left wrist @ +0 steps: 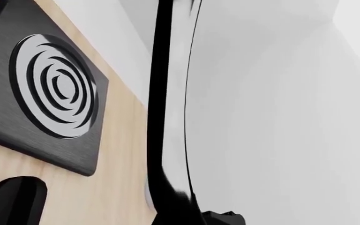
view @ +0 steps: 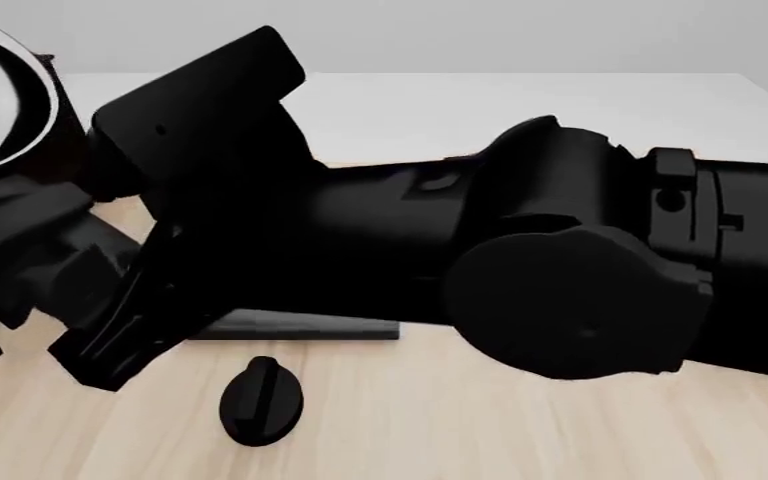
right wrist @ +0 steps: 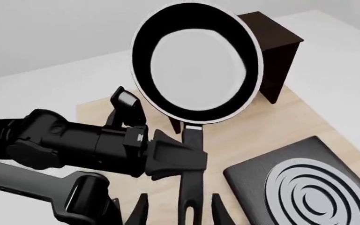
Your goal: Put the frying pan on the cabinet shelf.
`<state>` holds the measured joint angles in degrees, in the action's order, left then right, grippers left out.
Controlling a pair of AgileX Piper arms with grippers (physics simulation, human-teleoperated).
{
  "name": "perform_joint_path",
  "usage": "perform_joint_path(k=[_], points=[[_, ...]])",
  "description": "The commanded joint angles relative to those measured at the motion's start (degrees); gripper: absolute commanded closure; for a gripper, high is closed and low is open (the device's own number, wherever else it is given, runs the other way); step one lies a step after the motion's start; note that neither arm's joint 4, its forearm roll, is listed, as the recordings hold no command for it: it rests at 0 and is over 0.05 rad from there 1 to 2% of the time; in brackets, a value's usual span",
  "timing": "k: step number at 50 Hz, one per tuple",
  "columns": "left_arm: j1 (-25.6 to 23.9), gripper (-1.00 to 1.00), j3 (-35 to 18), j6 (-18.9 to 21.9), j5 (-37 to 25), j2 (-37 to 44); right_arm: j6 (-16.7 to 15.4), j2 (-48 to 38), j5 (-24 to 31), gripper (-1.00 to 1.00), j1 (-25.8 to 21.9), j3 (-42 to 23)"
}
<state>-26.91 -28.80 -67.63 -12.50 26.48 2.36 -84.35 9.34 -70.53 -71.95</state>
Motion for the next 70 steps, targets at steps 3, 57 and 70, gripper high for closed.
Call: perform_joint_path(k=[3,57,70], points=[[2.2,1.00,-0.9,2.7,1.3,0.1,-0.6,1.3,0.5,-1.00,1.5,0.6],[3.9,1.00,1.2,3.3,3.8,0.5,-5.4,15.3,0.9,-1.00,35.8,8.1],[3.4,1.00,2.6,3.0,6.0,1.3,-1.9,39.8,1.6,-1.00,45.0,25.2]])
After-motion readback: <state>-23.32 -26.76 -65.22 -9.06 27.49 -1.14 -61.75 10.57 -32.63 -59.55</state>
